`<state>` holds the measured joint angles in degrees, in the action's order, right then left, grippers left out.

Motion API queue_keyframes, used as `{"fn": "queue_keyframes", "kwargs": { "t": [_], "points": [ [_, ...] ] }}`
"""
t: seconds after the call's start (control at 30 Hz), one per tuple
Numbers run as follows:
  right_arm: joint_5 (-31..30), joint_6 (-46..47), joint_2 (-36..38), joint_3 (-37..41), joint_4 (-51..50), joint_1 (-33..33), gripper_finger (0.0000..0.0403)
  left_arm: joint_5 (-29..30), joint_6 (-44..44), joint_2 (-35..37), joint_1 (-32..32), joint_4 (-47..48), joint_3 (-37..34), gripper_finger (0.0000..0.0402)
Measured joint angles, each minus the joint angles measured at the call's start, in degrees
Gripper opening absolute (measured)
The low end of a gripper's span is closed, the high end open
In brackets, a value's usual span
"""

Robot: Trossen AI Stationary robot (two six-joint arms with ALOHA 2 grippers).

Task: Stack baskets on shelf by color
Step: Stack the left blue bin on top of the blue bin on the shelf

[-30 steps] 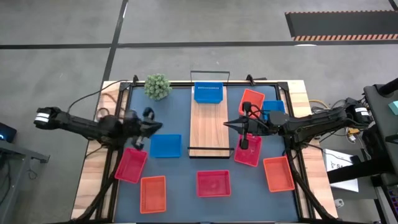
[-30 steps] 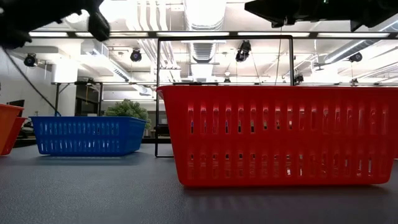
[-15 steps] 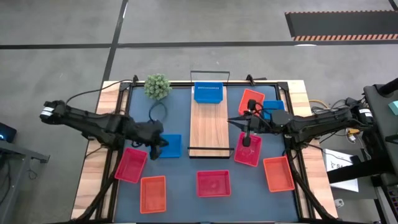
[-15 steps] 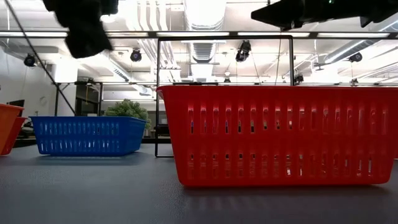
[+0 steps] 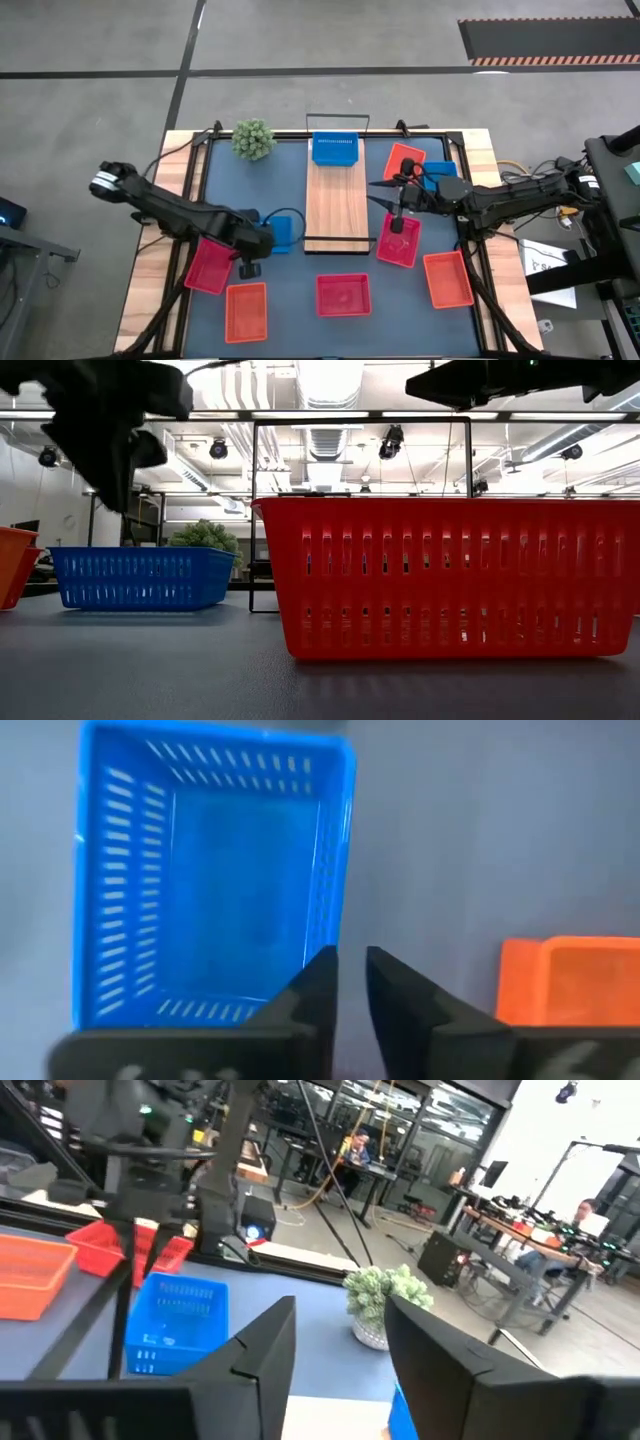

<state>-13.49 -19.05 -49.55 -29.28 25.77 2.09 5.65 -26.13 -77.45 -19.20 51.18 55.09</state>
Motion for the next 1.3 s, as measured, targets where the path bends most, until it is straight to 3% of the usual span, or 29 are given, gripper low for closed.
{"fn": "queue_keyframes", "kwargs": {
  "t": [0.3,0.7,0.93,1.3],
  "points": [
    [-0.4,0.0,0.0,0.1,-0.6,0.0,0.0176,0.0,3.9,-4.9,0.0,0.6,-0.2,0.0172],
    [-0.7,-0.1,0.4,0.1,-1.6,0.0,0.0178,0.7,6.1,-10.0,0.0,0.3,-0.4,0.0184],
    [-0.7,-0.1,0.4,0.1,-1.9,0.0,0.0178,0.7,6.1,-10.7,0.0,0.4,-0.4,0.0138],
    [-0.7,-0.2,0.4,0.1,-2.7,0.0,0.0178,0.7,5.8,-10.6,0.0,1.0,-0.5,0.0007]
  ]
}}
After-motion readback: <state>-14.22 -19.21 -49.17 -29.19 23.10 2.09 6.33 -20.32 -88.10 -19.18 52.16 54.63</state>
